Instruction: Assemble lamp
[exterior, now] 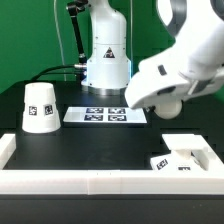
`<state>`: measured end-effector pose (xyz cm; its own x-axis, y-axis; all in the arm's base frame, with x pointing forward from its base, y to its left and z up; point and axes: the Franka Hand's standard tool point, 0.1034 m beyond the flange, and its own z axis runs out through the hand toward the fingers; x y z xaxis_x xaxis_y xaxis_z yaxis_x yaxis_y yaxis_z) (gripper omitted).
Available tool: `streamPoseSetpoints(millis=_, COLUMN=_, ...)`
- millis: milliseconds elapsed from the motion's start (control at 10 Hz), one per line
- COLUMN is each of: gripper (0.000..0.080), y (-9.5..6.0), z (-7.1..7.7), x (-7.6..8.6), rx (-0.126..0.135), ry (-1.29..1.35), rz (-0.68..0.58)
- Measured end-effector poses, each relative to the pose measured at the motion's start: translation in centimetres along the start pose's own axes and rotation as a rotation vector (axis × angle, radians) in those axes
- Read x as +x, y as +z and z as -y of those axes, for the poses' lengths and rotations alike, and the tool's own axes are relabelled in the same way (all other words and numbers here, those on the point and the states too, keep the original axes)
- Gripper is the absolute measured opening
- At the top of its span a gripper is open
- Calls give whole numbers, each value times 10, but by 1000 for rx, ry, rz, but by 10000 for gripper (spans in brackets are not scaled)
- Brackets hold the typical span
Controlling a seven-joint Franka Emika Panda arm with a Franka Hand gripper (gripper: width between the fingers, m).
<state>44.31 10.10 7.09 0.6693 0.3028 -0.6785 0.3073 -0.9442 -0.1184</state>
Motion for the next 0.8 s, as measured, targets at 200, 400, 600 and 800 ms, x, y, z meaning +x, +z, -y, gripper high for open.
streamPoseSetpoints(millis=200, gripper=577, y=-15, z=-2, x=-13, rx=-3, ry=14, rz=-24)
streamPoseSetpoints(millis=400, gripper=577, y=-16, z=-4, x=-5, rx=-8, ry=13, rz=-82)
streamPoseSetpoints(millis=600, gripper=577, y=-20, z=-8, x=-4, rx=-27, ry=9, rz=-218)
streamPoseSetpoints(millis=800, gripper=577, y=-45, z=-22, x=-8, rx=-45, ry=-11, rz=-344)
